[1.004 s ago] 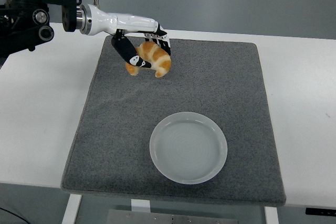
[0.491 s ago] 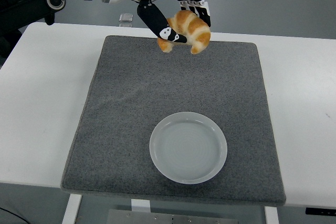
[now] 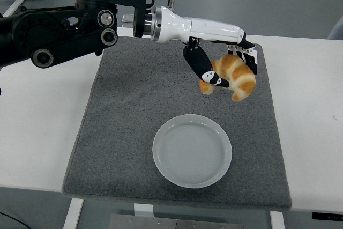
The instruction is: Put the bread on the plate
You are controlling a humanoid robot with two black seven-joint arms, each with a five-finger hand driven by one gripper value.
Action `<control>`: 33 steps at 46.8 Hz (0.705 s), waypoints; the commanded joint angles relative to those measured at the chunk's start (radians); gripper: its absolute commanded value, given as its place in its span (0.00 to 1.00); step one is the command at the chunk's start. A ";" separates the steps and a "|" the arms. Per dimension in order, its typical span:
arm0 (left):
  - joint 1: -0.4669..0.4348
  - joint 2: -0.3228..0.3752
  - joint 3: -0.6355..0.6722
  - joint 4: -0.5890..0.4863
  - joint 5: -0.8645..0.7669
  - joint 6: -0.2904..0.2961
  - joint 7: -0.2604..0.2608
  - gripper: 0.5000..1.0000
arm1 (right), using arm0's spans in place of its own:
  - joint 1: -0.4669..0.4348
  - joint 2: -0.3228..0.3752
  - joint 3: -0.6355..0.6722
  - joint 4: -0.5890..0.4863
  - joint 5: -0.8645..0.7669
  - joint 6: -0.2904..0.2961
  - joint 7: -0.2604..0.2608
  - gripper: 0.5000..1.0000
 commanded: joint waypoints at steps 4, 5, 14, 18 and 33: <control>0.023 -0.026 0.016 -0.005 0.002 -0.014 0.000 0.00 | 0.000 0.000 0.000 0.000 0.000 0.000 0.000 0.90; 0.025 -0.029 0.023 -0.005 0.002 -0.019 0.000 0.00 | 0.000 0.000 0.000 0.000 0.000 0.000 0.000 0.90; 0.052 -0.031 0.093 -0.015 0.031 -0.024 -0.005 0.00 | 0.000 0.000 0.000 0.000 0.000 0.000 0.000 0.90; 0.069 -0.031 0.128 -0.038 0.051 -0.025 -0.008 0.00 | 0.000 0.000 0.000 0.000 0.000 0.000 0.000 0.90; 0.157 -0.031 0.181 -0.038 0.178 -0.027 -0.010 0.00 | 0.000 0.000 0.000 0.000 0.000 0.000 0.000 0.90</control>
